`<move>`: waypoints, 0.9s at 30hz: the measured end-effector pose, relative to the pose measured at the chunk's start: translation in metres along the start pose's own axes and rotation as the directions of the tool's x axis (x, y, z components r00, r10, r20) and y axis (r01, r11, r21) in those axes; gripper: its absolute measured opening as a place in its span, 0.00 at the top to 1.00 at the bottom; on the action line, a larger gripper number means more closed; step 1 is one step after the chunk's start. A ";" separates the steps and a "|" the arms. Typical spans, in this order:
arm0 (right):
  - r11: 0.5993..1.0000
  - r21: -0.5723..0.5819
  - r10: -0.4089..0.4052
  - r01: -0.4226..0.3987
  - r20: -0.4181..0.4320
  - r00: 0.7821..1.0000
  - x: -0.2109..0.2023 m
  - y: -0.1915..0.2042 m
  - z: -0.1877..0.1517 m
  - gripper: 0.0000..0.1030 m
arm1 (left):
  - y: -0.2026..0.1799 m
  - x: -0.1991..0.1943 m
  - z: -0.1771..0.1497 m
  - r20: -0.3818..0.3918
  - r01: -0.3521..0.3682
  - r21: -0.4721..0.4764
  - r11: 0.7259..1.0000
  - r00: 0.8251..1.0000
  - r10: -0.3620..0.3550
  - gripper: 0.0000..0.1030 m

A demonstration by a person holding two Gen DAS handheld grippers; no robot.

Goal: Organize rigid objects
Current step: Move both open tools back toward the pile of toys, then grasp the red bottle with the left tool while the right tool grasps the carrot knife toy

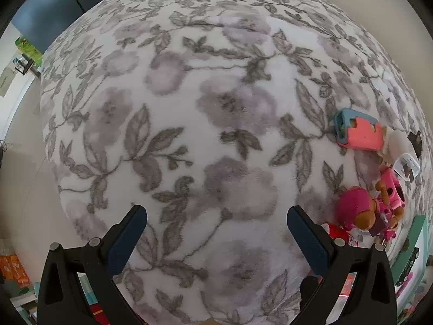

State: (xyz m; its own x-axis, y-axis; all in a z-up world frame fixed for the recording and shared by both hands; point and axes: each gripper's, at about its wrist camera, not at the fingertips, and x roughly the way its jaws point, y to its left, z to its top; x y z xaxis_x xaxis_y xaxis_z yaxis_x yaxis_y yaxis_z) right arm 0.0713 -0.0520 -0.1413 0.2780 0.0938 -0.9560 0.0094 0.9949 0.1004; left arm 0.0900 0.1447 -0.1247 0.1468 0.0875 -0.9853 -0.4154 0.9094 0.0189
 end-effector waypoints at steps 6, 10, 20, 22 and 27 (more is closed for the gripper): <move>0.998 0.054 -0.022 0.022 0.005 1.000 -0.006 -0.019 -0.003 0.00 | -0.023 0.000 -0.002 -0.013 0.063 0.065 0.996 0.998 -0.062 0.00; 0.994 0.105 -0.017 0.018 -0.003 1.000 -0.008 -0.039 -0.005 0.02 | -0.037 -0.005 -0.005 -0.026 0.112 0.102 0.988 0.994 -0.110 0.00; 0.985 0.173 0.005 -0.005 0.001 1.000 -0.019 -0.074 -0.006 0.15 | -0.101 -0.020 -0.017 -0.057 0.217 0.229 0.949 0.976 -0.210 0.00; 0.984 0.176 0.006 -0.006 0.000 1.000 -0.020 -0.078 -0.009 0.16 | -0.110 -0.019 -0.019 -0.071 0.238 0.241 0.941 0.971 -0.228 0.00; 0.979 0.200 0.030 -0.030 0.003 1.000 -0.032 -0.097 -0.012 0.20 | -0.134 -0.017 -0.031 -0.077 0.245 0.293 0.924 0.970 -0.232 0.00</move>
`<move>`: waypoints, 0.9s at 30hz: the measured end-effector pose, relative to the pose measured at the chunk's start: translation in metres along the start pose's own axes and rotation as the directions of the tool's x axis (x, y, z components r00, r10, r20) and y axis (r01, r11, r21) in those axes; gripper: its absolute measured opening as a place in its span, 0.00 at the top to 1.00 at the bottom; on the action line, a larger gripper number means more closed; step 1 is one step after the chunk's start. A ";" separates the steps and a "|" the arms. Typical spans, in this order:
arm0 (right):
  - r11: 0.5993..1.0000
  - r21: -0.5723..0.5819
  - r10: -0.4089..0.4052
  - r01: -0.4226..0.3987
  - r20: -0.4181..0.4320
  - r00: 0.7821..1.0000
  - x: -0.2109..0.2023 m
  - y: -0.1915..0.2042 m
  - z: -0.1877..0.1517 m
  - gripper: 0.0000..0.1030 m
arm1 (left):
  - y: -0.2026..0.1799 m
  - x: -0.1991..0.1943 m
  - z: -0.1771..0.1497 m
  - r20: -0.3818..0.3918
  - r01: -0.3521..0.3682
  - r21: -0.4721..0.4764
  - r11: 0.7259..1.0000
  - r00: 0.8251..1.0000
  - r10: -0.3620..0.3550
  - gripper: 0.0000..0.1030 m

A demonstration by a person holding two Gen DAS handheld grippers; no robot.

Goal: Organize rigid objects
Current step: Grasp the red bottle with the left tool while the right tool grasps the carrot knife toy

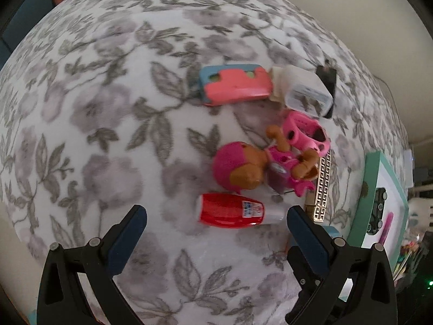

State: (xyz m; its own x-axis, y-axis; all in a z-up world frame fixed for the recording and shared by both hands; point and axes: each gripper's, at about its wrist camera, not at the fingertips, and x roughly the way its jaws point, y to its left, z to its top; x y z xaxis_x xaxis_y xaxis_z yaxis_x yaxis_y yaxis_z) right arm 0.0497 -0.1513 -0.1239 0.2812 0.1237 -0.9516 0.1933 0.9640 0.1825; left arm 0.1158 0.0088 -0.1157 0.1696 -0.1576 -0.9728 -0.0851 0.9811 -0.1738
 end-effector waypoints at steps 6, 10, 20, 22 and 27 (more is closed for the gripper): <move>1.000 -0.016 -0.001 0.001 -0.003 1.000 0.000 0.006 -0.007 0.25 | -0.021 0.016 -0.003 -0.017 -0.010 0.018 1.000 1.000 0.010 0.00; 1.000 -0.020 0.000 0.000 -0.005 1.000 -0.001 0.005 -0.006 0.25 | -0.027 0.021 -0.006 -0.027 -0.013 0.032 0.999 1.000 0.014 0.00; 0.999 -0.034 -0.012 0.011 -0.008 1.000 0.002 0.007 -0.005 0.25 | -0.034 0.036 -0.002 -0.011 -0.050 0.077 0.996 0.999 0.051 0.07; 0.999 -0.038 -0.015 0.015 -0.008 1.000 0.002 0.007 -0.005 0.25 | -0.037 0.036 0.000 -0.005 -0.049 0.080 0.996 0.999 0.050 0.12; 0.999 -0.046 -0.028 0.027 -0.010 1.000 0.003 0.008 -0.005 0.25 | -0.043 0.032 0.000 0.010 -0.085 0.110 0.990 0.996 0.084 0.23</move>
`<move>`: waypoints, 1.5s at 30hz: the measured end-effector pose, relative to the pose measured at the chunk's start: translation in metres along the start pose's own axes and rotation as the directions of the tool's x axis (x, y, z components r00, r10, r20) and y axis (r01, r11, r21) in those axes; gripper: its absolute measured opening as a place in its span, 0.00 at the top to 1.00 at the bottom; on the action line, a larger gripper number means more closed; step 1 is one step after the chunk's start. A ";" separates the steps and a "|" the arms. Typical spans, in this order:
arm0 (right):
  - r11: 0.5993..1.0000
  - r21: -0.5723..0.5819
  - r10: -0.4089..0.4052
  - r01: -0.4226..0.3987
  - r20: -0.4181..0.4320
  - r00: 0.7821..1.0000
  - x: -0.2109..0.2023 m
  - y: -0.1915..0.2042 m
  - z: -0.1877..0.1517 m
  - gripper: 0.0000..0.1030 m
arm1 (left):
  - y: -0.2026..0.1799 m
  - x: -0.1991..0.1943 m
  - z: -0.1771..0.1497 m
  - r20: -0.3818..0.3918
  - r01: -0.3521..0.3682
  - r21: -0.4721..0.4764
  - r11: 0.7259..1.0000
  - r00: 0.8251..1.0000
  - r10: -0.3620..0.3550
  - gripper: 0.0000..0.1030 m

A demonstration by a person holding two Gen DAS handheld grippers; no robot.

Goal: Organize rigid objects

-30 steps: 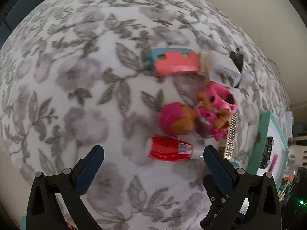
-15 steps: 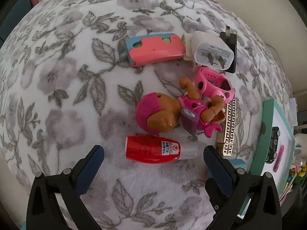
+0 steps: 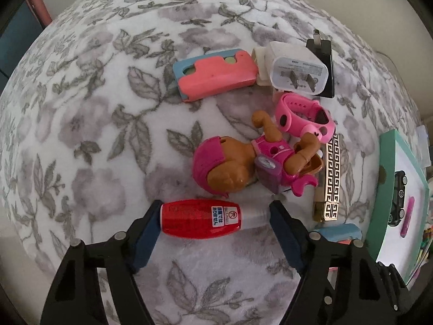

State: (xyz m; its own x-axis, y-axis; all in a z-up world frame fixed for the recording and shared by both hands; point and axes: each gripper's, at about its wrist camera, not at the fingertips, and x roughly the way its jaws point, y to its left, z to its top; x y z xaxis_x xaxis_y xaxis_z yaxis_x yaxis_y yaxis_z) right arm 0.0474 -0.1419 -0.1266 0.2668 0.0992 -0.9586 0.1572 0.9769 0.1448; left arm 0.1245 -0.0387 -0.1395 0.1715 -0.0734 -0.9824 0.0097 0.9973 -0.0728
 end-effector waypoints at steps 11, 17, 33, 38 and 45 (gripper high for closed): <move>0.999 -0.013 -0.046 0.046 0.010 0.999 0.004 0.006 0.001 0.24 | 0.003 -0.002 0.000 -0.003 0.004 0.007 1.000 1.000 -0.004 0.23; 0.988 -0.081 -0.132 0.134 0.033 0.991 0.008 0.020 0.001 0.24 | 0.002 0.001 0.001 -0.002 0.006 0.008 1.000 1.000 -0.006 0.23; 0.991 -0.067 -0.109 0.112 0.036 0.993 0.006 0.015 0.004 0.29 | 0.005 -0.002 -0.001 -0.018 0.010 0.010 1.000 1.000 -0.010 0.23; 0.995 -0.049 -0.086 0.087 0.033 0.996 0.002 0.012 0.002 0.30 | 0.009 -0.005 -0.005 -0.026 0.033 0.002 0.999 0.999 -0.033 0.23; 0.999 -0.019 -0.034 0.035 0.061 0.998 -0.016 0.004 0.003 0.30 | 0.012 -0.025 -0.006 0.008 0.077 -0.006 0.997 0.997 -0.077 0.23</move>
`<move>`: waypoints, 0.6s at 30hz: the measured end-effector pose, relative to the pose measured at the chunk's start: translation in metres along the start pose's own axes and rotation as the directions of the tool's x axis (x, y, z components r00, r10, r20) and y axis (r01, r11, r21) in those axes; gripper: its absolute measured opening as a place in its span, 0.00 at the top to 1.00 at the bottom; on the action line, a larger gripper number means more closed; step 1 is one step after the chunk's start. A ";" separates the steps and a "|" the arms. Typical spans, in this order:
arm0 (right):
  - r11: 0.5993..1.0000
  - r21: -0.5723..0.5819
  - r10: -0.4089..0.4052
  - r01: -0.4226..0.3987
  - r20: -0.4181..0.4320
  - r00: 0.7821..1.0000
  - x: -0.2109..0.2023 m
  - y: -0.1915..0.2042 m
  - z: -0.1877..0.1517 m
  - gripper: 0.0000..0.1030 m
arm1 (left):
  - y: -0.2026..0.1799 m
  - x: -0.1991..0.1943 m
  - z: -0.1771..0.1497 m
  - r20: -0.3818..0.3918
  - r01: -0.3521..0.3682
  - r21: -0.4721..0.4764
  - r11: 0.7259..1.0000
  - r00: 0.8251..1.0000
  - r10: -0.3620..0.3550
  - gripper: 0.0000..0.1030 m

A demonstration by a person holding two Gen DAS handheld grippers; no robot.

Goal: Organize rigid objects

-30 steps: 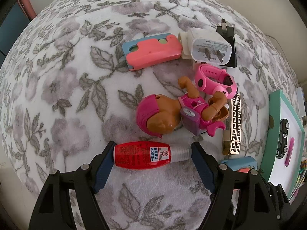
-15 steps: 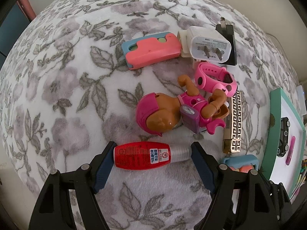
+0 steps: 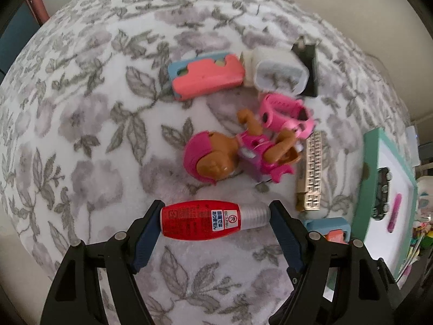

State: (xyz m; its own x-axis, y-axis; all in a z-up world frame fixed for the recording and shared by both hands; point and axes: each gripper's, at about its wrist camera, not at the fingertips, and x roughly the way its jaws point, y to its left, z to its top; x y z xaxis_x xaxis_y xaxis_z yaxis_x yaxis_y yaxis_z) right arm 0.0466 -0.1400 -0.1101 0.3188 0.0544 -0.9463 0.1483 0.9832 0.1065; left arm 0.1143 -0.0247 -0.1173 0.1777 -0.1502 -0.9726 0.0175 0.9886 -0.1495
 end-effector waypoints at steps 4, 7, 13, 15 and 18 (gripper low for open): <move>0.999 0.032 0.013 -0.014 0.050 0.999 -0.021 -0.012 0.005 0.30 | 0.004 -0.032 0.002 0.087 0.047 -0.021 0.999 0.995 -0.044 0.23; 0.999 0.054 0.000 -0.006 0.099 0.995 -0.040 -0.021 0.008 0.30 | 0.000 -0.064 0.004 0.184 0.048 -0.010 0.999 0.982 -0.046 0.23; 0.991 0.129 -0.064 0.041 0.178 0.982 -0.070 -0.049 0.010 0.30 | -0.035 -0.099 0.002 0.260 0.063 0.078 0.995 0.962 -0.081 0.23; 0.984 0.164 -0.095 0.065 0.181 0.979 -0.075 -0.063 0.011 0.30 | -0.047 -0.105 0.001 0.259 0.071 0.102 0.992 0.961 -0.096 0.23; 0.969 0.233 -0.124 0.082 0.173 0.977 -0.080 -0.090 0.010 0.30 | -0.072 -0.109 0.000 0.264 0.052 0.145 0.988 0.960 -0.090 0.23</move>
State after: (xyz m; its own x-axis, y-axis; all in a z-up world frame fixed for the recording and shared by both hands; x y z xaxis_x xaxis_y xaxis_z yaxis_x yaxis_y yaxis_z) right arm 0.0170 -0.2341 -0.0408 0.4550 -0.0990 -0.8850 0.3876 0.9167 0.0967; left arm 0.0939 -0.0794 -0.0002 0.4291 -0.2303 -0.8734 0.1695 0.9703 -0.1726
